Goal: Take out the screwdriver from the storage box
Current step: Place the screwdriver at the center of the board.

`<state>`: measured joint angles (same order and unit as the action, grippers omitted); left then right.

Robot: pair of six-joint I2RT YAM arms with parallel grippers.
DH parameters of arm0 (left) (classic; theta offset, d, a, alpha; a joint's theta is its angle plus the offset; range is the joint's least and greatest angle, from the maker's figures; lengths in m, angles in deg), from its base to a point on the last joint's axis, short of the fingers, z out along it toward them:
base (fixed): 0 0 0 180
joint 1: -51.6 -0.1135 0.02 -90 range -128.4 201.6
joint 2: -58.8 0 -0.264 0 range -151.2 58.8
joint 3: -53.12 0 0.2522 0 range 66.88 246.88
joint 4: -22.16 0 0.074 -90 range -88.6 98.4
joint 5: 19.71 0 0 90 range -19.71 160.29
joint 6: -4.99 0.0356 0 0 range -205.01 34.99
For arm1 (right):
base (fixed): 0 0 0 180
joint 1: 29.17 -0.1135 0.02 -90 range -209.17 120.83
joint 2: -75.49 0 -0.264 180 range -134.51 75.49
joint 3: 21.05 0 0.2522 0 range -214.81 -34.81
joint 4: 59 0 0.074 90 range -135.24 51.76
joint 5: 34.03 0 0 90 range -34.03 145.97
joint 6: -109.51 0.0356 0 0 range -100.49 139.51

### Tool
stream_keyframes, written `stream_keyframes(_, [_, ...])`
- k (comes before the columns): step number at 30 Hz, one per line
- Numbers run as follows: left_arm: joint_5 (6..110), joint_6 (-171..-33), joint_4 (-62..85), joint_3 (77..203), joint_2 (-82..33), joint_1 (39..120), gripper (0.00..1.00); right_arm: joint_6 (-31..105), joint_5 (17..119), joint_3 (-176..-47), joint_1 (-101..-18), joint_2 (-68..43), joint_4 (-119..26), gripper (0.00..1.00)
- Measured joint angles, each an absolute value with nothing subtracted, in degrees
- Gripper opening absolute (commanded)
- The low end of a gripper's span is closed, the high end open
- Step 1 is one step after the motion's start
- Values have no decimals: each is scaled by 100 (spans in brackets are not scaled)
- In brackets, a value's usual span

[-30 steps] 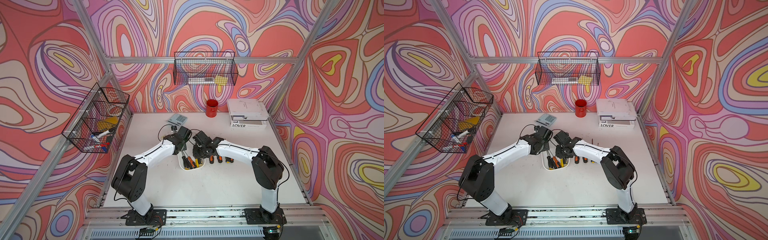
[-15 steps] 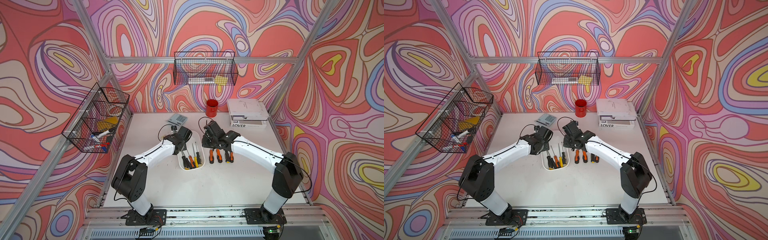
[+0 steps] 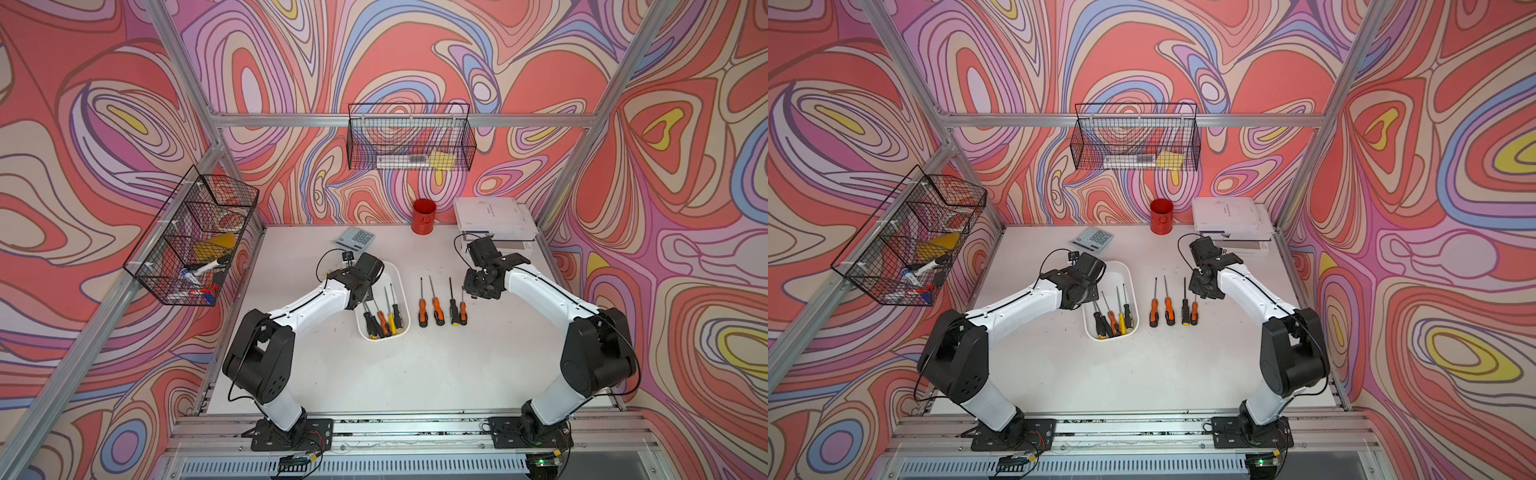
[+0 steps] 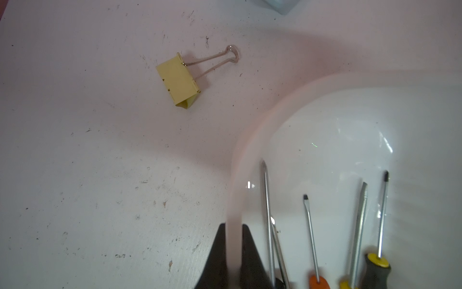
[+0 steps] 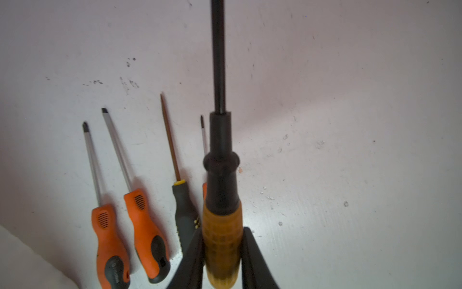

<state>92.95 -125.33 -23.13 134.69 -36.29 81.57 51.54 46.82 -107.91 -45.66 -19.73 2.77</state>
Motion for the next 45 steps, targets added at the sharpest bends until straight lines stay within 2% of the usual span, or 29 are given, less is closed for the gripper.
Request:
stream_keyframes(15, [9299, -12533, -2315, 13469, -3618, 8157, 0, 4782, 5180, -10371, -4457, -2976, 283, 0])
stream_keyframes(36, [9297, -12533, -2318, 13471, -3618, 8157, 0, 4632, 5445, -10435, -4459, -3122, 283, 0])
stream_keyframes(41, [9299, -12533, -2320, 13471, -3618, 8157, 0, 4658, 5395, -10457, -4477, -3136, 312, 36])
stream_keyframes(45, [9299, -12533, -2320, 13471, -3618, 8157, 0, 4717, 5508, -10454, -4588, -3216, 135, 48])
